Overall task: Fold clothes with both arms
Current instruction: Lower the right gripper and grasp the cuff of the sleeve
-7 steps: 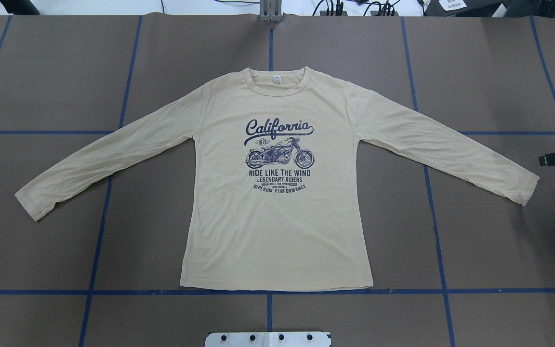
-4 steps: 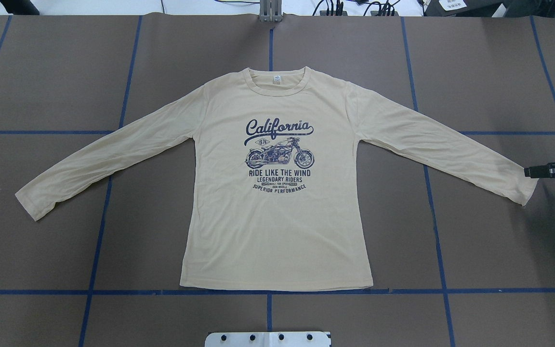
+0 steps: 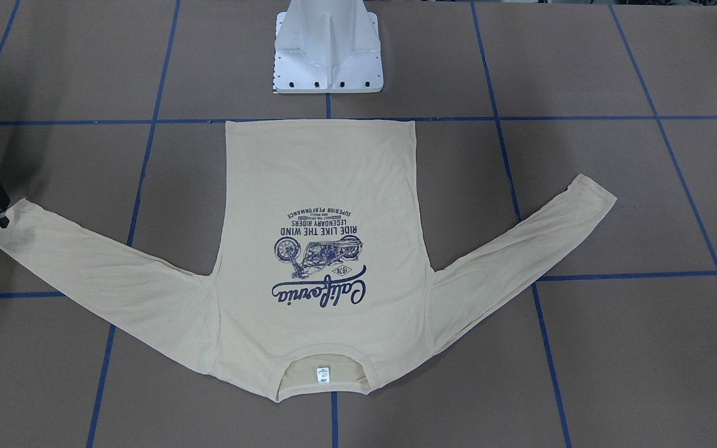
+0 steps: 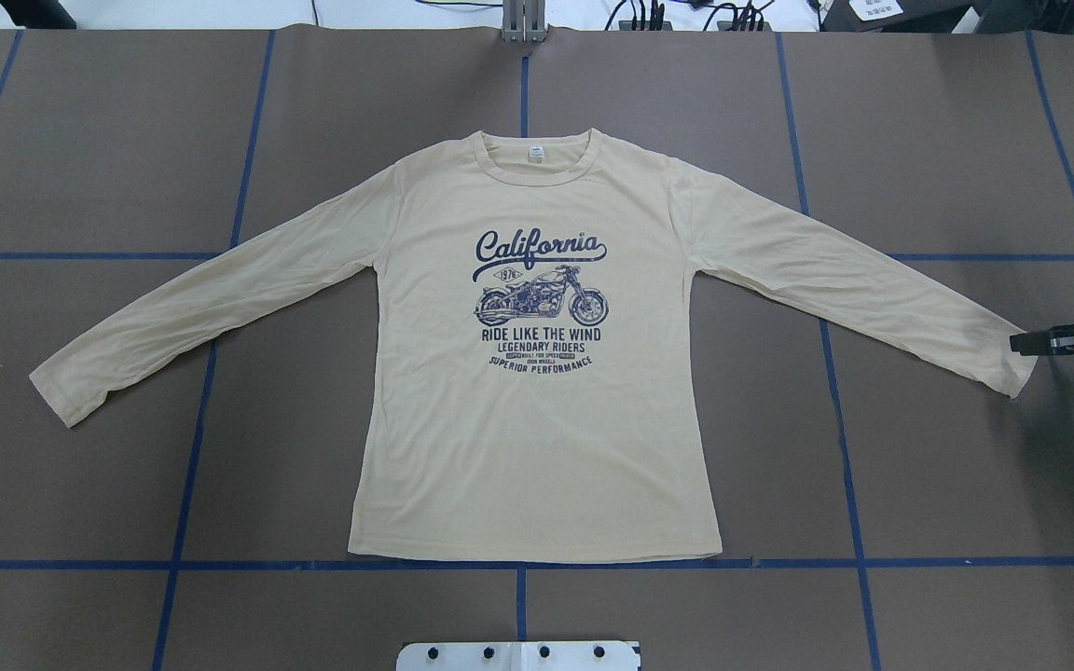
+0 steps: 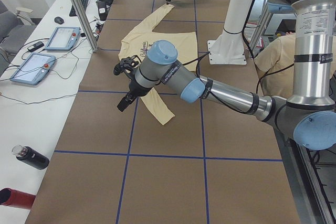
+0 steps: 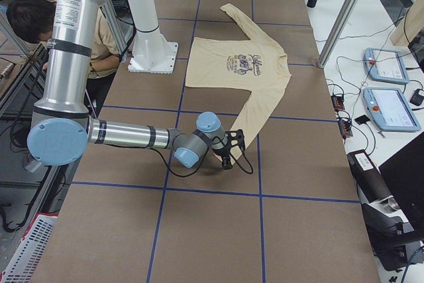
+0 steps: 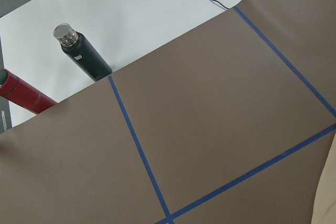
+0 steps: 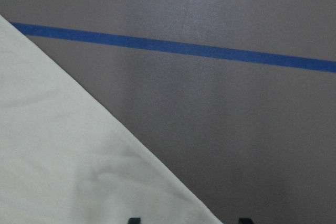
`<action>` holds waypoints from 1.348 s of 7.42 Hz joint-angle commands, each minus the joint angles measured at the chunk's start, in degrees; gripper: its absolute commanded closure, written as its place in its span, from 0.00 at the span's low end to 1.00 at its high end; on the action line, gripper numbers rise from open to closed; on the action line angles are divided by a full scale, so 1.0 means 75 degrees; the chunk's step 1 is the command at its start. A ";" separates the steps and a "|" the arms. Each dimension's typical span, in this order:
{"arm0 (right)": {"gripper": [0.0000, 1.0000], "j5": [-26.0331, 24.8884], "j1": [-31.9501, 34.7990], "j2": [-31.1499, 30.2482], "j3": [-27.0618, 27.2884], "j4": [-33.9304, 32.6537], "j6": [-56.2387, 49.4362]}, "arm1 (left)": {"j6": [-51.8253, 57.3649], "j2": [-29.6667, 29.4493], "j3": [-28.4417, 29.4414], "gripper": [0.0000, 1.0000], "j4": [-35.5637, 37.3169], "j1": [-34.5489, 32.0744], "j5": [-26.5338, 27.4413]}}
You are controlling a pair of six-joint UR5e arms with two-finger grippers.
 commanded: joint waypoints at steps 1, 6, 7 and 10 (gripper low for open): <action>0.32 -0.0024 -0.0040 0.0055 -0.0092 0.0005 0.0000 | 0.0000 0.0004 0.0012 0.00 0.0000 0.0000 0.0009; 0.40 -0.0129 -0.0075 0.0079 -0.0151 0.0005 0.0000 | 0.0012 0.0004 0.0012 0.00 0.0000 0.0000 0.0009; 0.44 -0.0129 -0.0087 0.0091 -0.0163 0.0005 0.0000 | 0.0012 0.0004 0.0012 0.00 0.0000 0.0000 0.0009; 0.57 -0.0129 -0.0087 0.0079 -0.0163 0.0005 0.0000 | 0.0024 0.0004 0.0012 0.00 0.0000 0.0000 0.0009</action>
